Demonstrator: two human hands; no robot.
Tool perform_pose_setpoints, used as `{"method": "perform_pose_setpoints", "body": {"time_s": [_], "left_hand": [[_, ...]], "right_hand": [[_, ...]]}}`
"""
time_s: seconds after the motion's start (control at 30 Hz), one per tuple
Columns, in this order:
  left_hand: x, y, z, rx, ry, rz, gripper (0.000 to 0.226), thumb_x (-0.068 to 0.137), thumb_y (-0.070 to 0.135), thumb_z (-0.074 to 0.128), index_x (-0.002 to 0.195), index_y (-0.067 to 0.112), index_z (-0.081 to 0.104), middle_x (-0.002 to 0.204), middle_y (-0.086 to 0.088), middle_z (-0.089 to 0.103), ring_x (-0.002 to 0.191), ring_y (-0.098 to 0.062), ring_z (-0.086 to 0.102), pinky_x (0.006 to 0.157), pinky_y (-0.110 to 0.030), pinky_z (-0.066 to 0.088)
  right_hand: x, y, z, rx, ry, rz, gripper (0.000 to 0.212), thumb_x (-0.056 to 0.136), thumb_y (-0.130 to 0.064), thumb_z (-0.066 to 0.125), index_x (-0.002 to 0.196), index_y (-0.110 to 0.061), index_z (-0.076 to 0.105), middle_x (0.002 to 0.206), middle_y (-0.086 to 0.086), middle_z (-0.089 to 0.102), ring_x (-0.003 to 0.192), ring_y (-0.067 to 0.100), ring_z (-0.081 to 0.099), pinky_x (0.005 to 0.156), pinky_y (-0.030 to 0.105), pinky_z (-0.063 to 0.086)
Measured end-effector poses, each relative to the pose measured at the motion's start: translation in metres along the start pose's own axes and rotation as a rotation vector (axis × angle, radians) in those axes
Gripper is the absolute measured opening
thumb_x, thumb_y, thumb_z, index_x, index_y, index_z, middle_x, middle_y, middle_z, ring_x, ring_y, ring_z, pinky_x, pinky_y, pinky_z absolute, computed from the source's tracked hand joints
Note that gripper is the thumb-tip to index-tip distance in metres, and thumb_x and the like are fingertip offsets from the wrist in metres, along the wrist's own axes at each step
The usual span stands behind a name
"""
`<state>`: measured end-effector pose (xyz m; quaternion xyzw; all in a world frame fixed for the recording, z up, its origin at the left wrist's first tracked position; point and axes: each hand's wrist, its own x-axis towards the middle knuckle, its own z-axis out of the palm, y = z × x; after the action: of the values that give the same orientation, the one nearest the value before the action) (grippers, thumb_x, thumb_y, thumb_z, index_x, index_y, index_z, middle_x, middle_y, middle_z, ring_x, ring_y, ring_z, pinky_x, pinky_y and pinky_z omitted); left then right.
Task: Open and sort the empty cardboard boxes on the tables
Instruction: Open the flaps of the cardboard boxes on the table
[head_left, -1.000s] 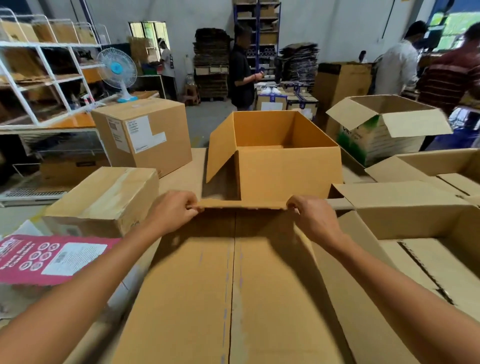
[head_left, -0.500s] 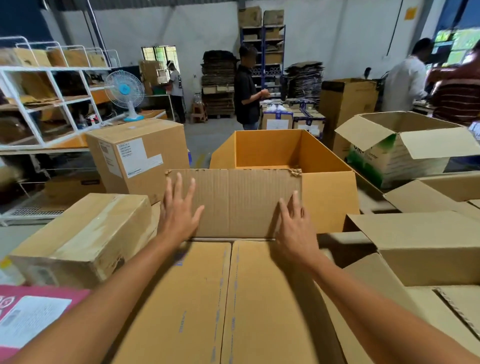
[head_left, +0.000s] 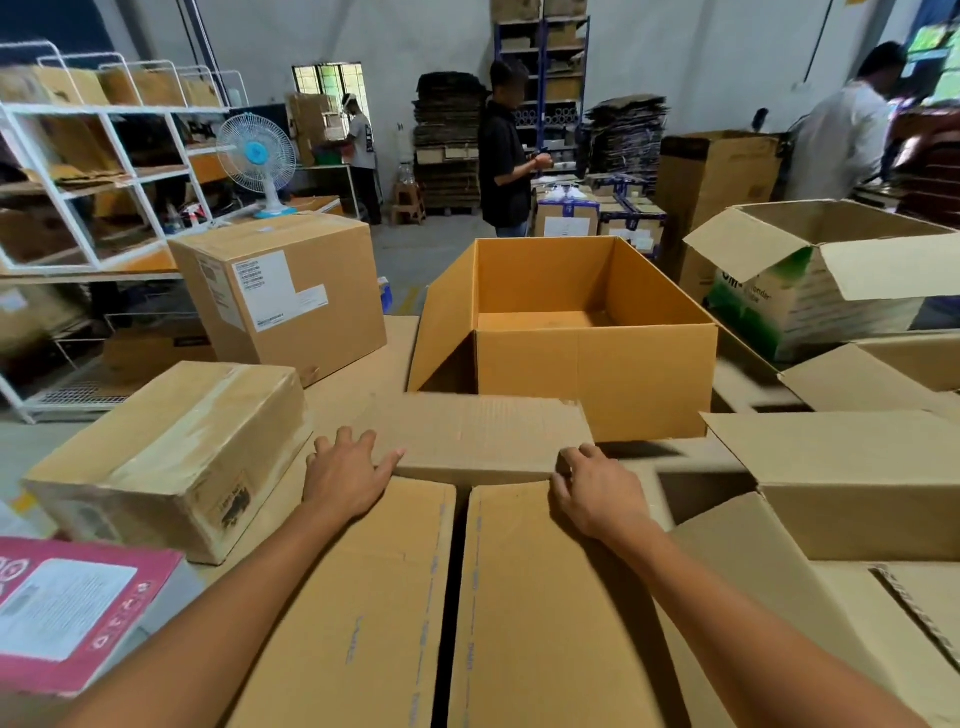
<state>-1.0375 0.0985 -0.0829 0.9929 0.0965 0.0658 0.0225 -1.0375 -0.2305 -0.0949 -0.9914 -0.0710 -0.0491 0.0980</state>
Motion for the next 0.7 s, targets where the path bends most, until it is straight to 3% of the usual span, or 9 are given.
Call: {"method": "perform_pose_setpoints", "body": {"time_s": [0.13, 0.3, 0.53, 0.7], "left_hand": [[-0.013, 0.002, -0.006, 0.059, -0.061, -0.009, 0.076, 0.095, 0.071, 0.018, 0.125, 0.019, 0.066, 0.129, -0.01, 0.062, 0.122, -0.037, 0.046, 0.096, -0.046, 0.039], [-0.027, 0.006, -0.017, 0.041, -0.148, -0.002, 0.074, 0.095, 0.071, 0.02, 0.146, 0.022, 0.043, 0.146, -0.01, 0.046, 0.134, -0.036, 0.036, 0.102, -0.053, 0.034], [-0.075, -0.012, -0.03, -0.187, -0.194, -0.093, 0.074, 0.098, 0.06, 0.038, 0.155, 0.016, 0.021, 0.16, -0.018, 0.016, 0.14, -0.044, 0.029, 0.107, -0.051, 0.036], [-0.149, -0.042, -0.038, -0.393, -0.247, -0.13, 0.08, 0.099, 0.054, 0.045, 0.158, 0.013, 0.01, 0.159, -0.017, 0.024, 0.14, -0.038, 0.037, 0.106, -0.044, 0.038]], "right_hand": [[-0.009, -0.001, -0.001, -0.03, -0.062, 0.037, 0.039, 0.099, -0.05, 0.033, 0.105, -0.023, 0.061, 0.104, 0.004, 0.067, 0.096, 0.027, 0.059, 0.084, 0.045, 0.051], [-0.02, -0.007, -0.013, 0.013, -0.002, 0.053, 0.037, 0.099, -0.047, 0.037, 0.108, -0.019, 0.06, 0.107, 0.007, 0.066, 0.099, 0.029, 0.057, 0.084, 0.045, 0.052], [-0.077, -0.029, -0.022, 0.016, -0.02, 0.064, 0.044, 0.099, -0.046, 0.04, 0.124, -0.013, 0.057, 0.131, 0.015, 0.054, 0.128, 0.038, 0.043, 0.096, 0.05, 0.05], [-0.147, -0.048, -0.021, -0.02, -0.09, 0.097, 0.045, 0.098, -0.051, 0.041, 0.129, -0.02, 0.052, 0.138, 0.013, 0.043, 0.139, 0.041, 0.028, 0.107, 0.061, 0.038]]}}
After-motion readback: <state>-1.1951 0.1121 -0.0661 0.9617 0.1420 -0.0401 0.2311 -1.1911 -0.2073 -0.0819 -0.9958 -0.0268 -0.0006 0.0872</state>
